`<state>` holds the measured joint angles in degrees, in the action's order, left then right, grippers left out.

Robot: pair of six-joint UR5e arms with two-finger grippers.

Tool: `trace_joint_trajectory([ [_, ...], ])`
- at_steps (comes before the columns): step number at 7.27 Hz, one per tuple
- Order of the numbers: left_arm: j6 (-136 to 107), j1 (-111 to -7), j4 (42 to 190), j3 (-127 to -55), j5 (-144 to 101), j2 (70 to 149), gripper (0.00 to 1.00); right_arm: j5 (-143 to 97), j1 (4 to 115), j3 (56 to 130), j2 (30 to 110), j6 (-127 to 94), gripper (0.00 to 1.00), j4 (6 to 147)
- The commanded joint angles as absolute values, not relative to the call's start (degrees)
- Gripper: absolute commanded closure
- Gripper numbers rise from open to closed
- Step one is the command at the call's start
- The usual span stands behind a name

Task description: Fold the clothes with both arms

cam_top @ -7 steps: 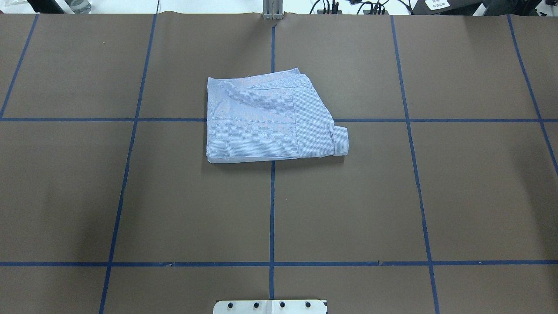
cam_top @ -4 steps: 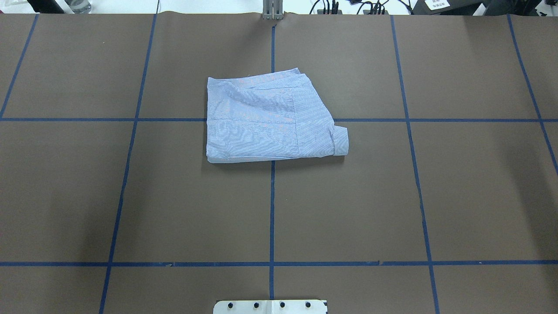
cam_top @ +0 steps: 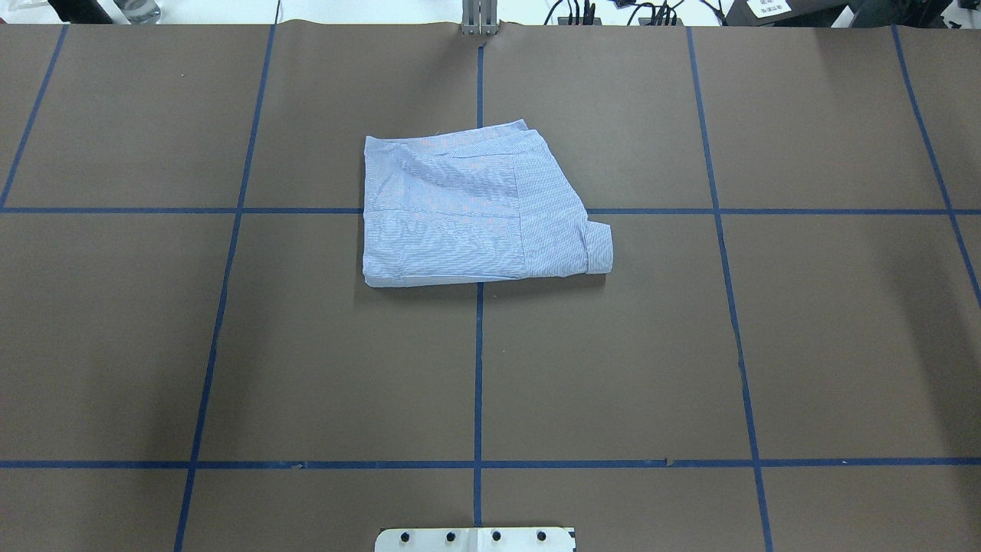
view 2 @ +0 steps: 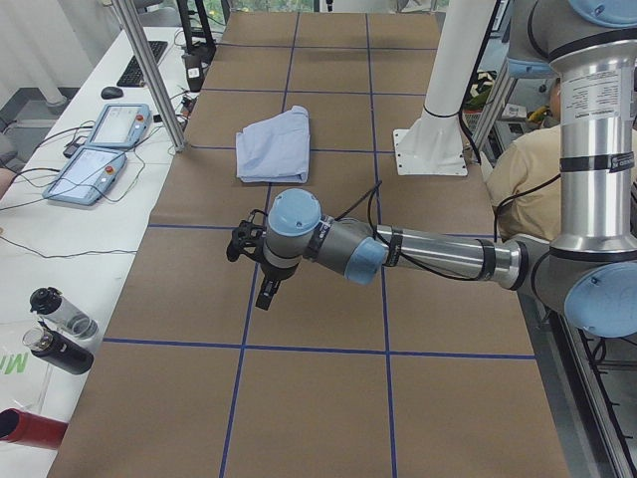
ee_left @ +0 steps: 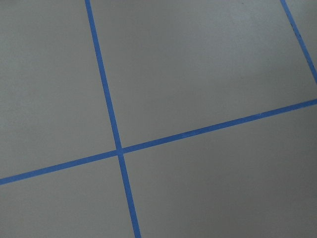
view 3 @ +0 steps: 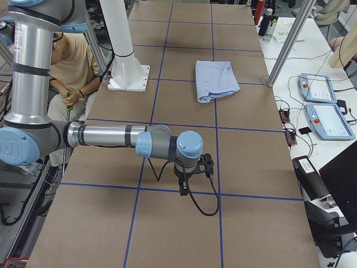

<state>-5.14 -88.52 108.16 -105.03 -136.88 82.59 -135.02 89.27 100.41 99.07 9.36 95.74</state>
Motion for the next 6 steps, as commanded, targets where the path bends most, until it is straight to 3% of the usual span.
trace_joint_trajectory([
  [1,-5.2,-89.2,108.6,-110.8,-134.8,78.6,0.00,-136.1,89.8,100.1,98.3,8.7,0.00,96.1],
  [6,-5.2,-88.9,104.9,-110.0,-136.7,80.2,0.00,-134.5,90.6,100.8,100.7,8.7,0.00,95.7],
])
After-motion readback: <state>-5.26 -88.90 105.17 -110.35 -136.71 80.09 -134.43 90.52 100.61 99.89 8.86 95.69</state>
